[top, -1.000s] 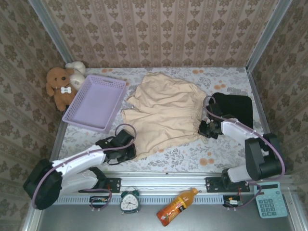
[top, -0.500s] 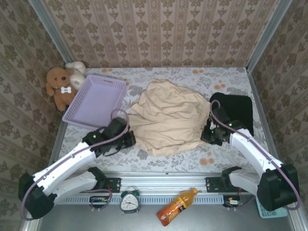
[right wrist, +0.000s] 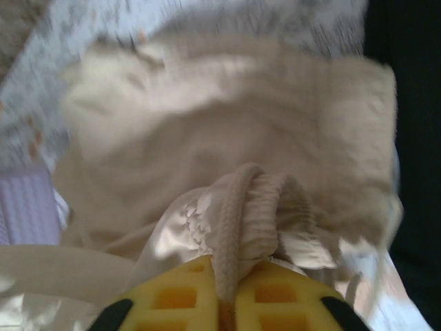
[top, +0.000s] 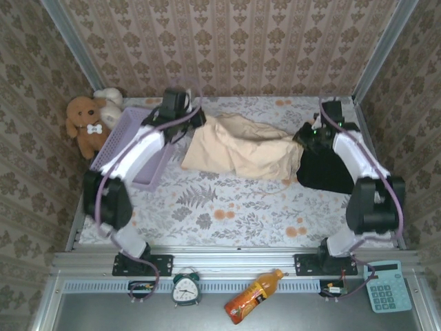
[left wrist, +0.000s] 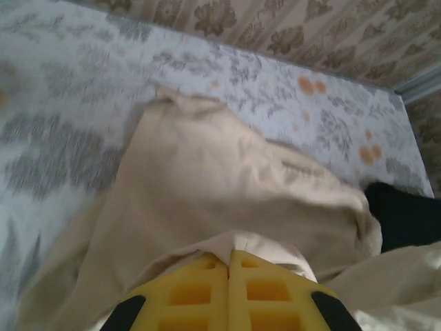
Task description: Fold and stack the mixed laundry pile
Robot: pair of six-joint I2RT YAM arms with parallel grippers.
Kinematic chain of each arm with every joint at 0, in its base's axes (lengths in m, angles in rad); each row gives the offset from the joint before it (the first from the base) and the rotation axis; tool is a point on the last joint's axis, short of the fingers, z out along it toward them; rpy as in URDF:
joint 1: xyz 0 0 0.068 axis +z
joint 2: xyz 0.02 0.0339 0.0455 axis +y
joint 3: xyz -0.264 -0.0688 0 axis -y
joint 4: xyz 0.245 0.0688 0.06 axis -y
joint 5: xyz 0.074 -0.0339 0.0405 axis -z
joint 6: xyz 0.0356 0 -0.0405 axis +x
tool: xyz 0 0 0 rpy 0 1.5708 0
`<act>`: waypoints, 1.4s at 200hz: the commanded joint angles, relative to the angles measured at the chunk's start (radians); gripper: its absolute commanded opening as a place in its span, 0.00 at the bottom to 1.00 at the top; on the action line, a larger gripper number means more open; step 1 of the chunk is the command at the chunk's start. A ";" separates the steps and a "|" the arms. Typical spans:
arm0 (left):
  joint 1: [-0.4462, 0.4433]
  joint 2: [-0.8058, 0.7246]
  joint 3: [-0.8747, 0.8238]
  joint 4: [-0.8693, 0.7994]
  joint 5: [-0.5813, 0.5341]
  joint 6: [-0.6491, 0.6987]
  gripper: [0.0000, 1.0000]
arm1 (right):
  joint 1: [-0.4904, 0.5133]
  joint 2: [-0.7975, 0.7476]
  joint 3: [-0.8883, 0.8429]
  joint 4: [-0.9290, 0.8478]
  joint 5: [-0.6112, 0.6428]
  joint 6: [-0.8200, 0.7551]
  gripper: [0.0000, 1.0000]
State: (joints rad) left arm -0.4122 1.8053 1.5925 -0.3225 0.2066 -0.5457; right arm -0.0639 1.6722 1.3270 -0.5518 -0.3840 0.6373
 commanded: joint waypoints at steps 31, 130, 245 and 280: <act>0.058 0.719 1.072 -0.445 0.098 0.083 1.00 | -0.082 0.344 0.381 0.178 -0.047 0.102 0.81; 0.029 0.081 -0.053 0.110 0.194 0.051 0.53 | 0.019 -0.069 -0.207 0.240 -0.015 -0.131 0.62; 0.072 0.234 -0.358 0.404 0.134 -0.101 0.33 | 0.082 -0.040 -0.350 0.368 -0.022 -0.145 0.31; 0.123 0.305 -0.340 0.363 0.105 -0.080 0.27 | -0.002 -0.087 -0.321 0.214 0.095 -0.141 0.00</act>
State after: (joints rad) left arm -0.3317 2.0544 1.2373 0.0685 0.3611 -0.6292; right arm 0.0010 1.6314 0.9787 -0.2344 -0.3782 0.4980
